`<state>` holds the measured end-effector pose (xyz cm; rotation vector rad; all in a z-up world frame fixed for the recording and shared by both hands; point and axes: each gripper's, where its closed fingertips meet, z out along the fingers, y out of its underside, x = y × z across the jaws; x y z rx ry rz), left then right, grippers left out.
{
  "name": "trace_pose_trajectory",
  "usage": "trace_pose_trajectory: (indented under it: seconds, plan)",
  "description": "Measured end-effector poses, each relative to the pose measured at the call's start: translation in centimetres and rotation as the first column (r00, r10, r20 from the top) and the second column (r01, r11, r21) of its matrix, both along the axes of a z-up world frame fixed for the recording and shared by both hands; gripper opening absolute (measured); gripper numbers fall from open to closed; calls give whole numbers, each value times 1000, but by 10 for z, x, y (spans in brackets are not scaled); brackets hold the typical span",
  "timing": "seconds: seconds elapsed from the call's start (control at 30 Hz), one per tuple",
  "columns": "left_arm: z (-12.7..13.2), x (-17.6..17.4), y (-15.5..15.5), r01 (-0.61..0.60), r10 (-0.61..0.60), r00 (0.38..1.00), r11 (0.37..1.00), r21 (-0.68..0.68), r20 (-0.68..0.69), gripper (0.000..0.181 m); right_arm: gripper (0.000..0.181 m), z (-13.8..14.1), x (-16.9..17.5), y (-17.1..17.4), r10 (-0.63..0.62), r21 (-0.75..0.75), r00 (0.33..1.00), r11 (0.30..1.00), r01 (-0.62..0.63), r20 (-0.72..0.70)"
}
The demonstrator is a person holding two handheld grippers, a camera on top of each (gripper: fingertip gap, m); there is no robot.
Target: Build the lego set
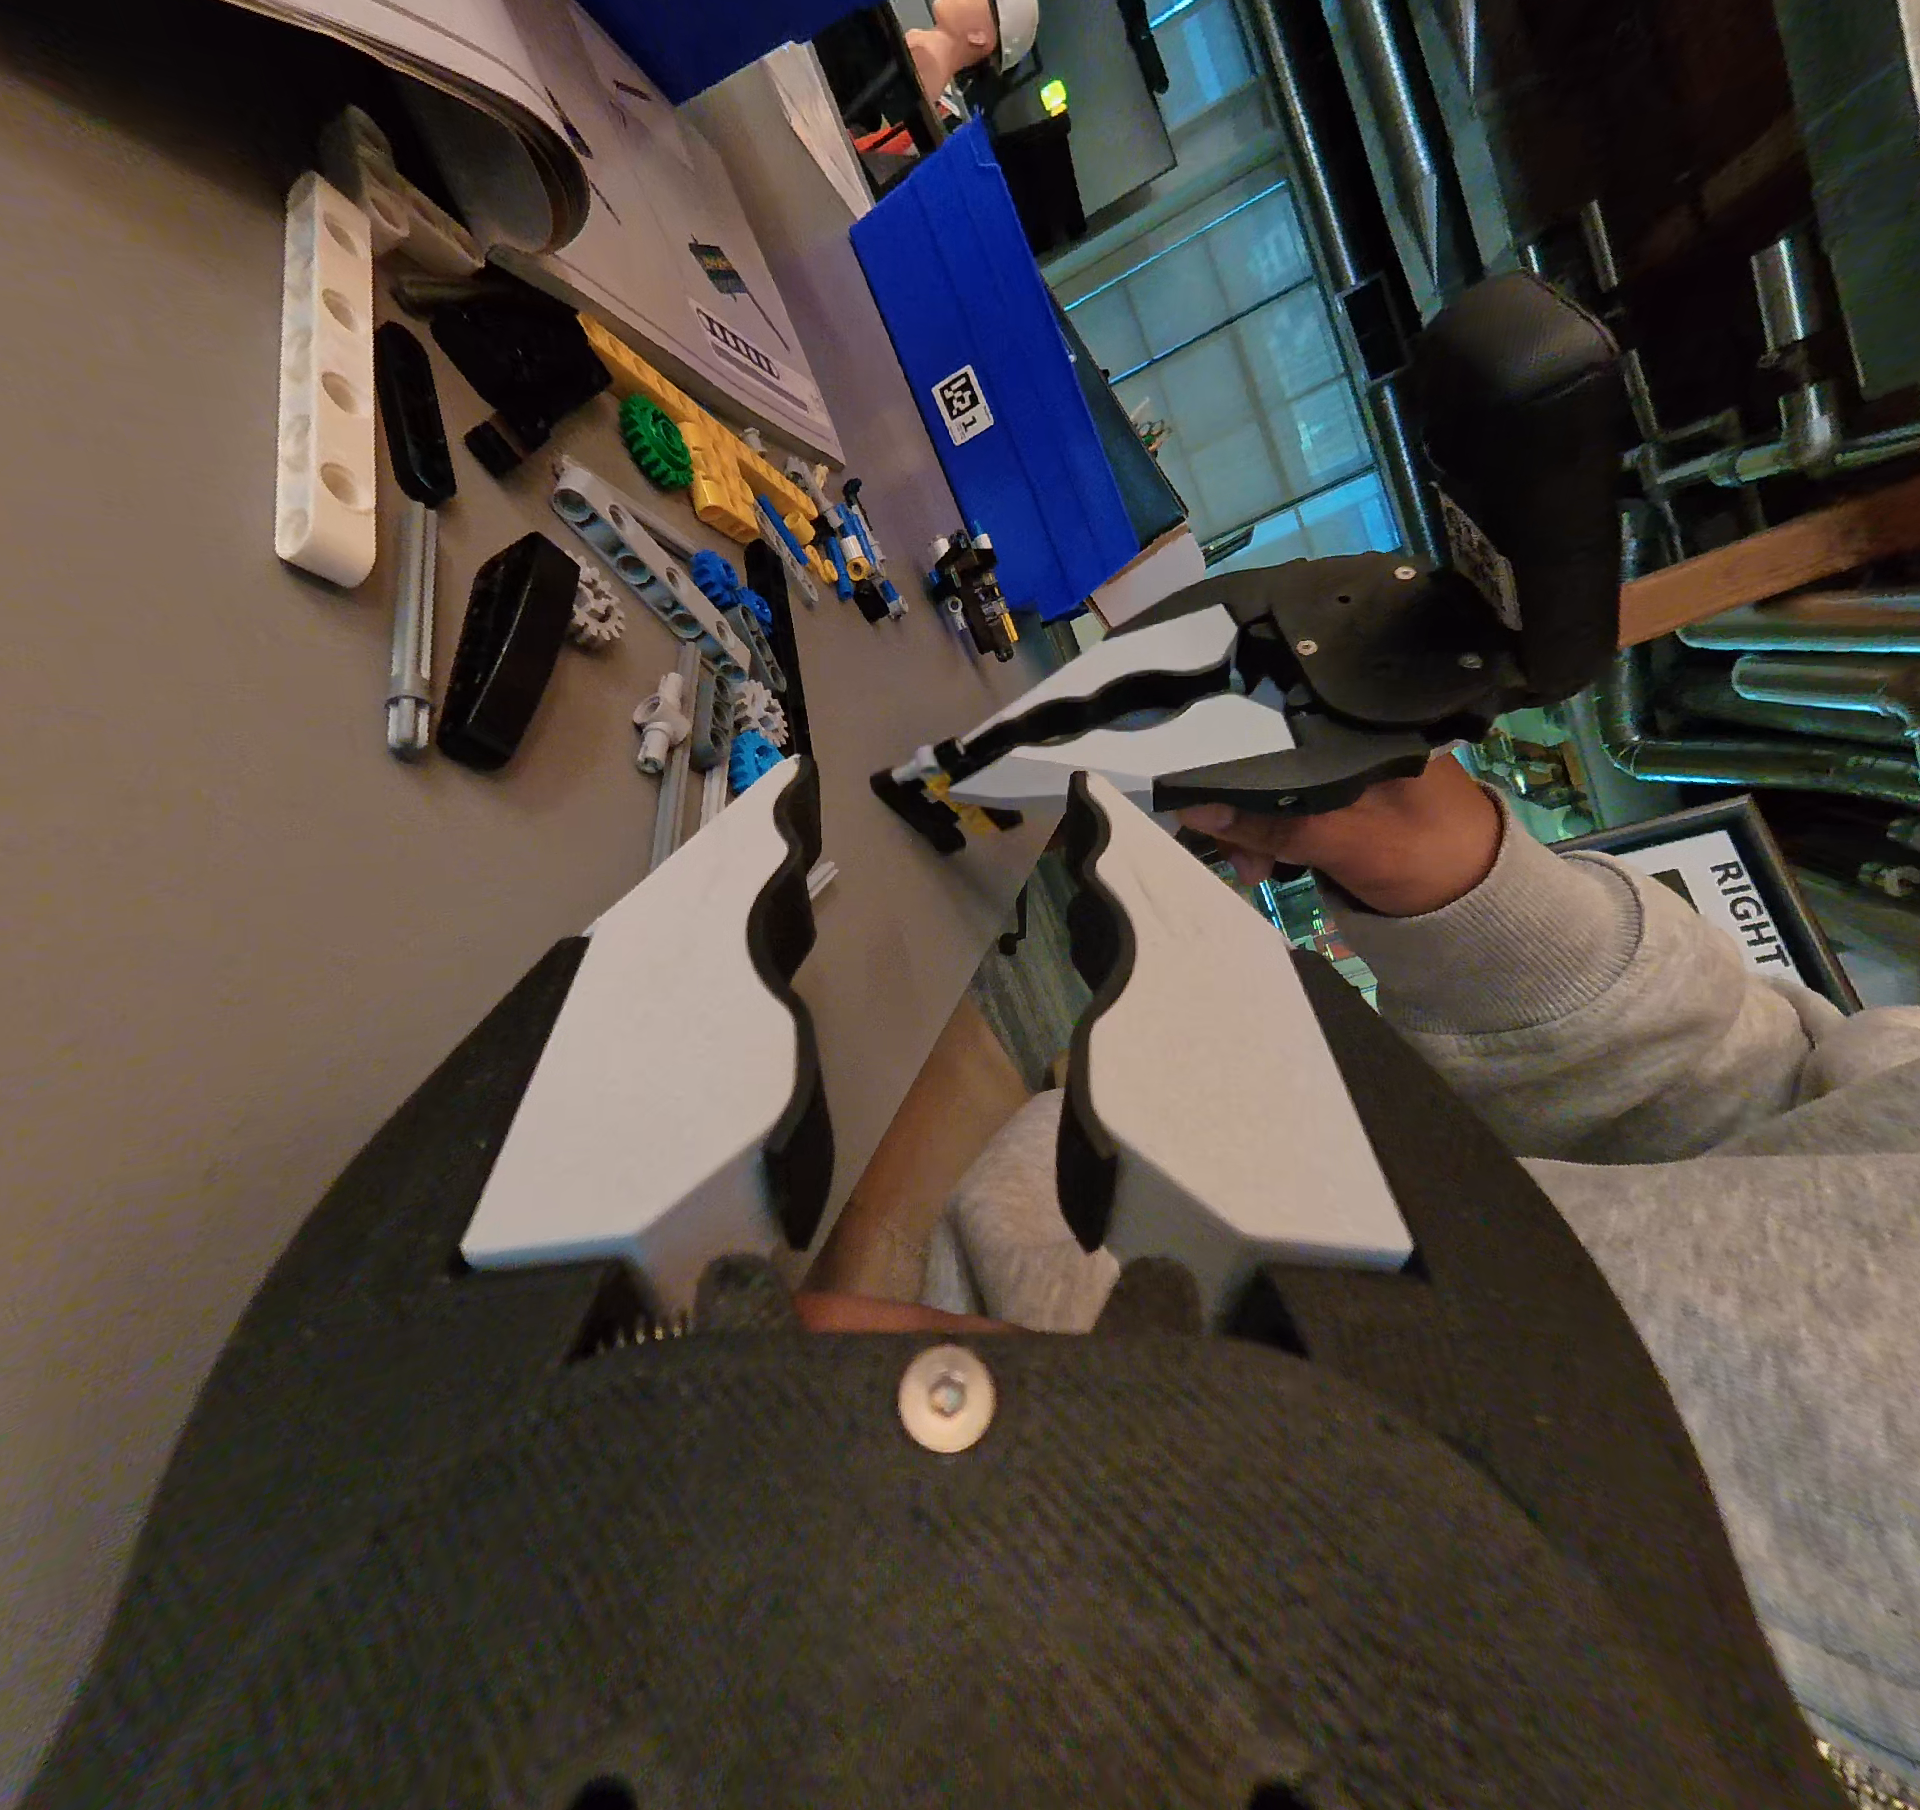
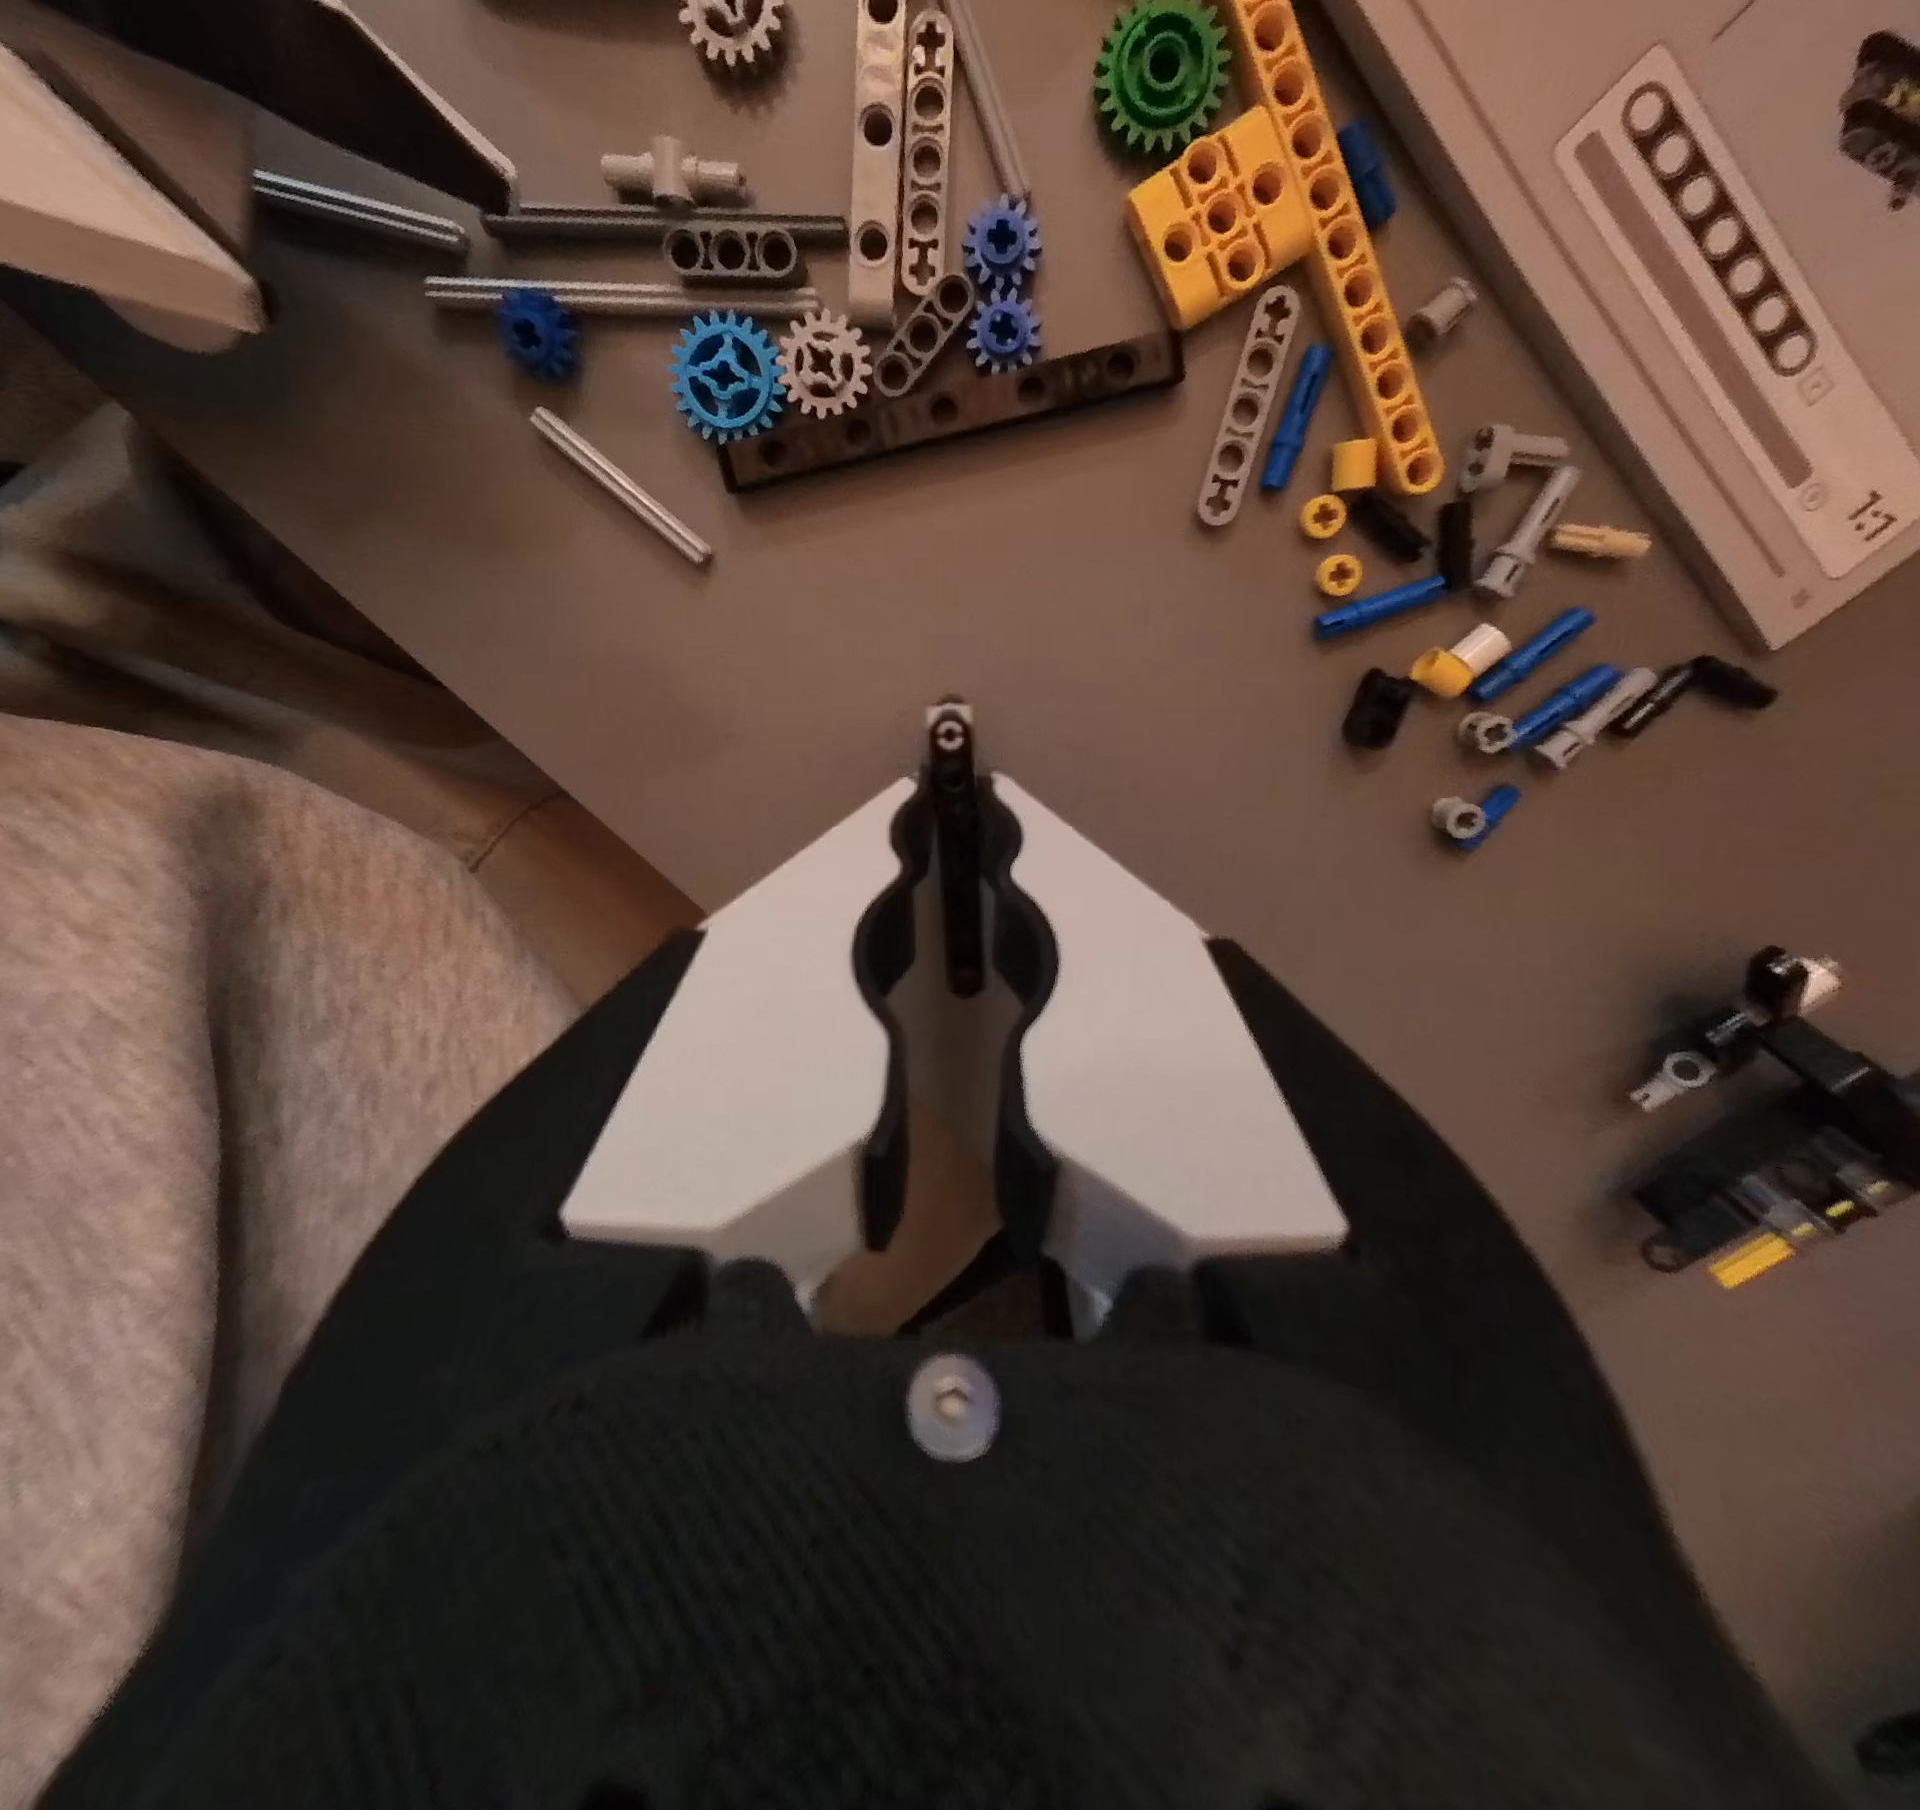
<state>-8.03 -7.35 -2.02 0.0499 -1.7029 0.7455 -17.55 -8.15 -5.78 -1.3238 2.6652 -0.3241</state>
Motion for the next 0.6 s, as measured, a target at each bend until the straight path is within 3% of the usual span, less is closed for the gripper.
trace_pose_trajectory:
  seconds: [0.23, 0.6]
  plan:
    - [0, -1, 0, 1, -1, 1000, 1000, 1, 1, 46, 5, 3, -5, 2, 57, -37, 995, 998, -60, -78]
    - [0, 1, 0, -1, 1, 1000, 1000, 3, -3, 46, 5, 4, -2, 2, -8, 31, 997, 999, 11, -83]
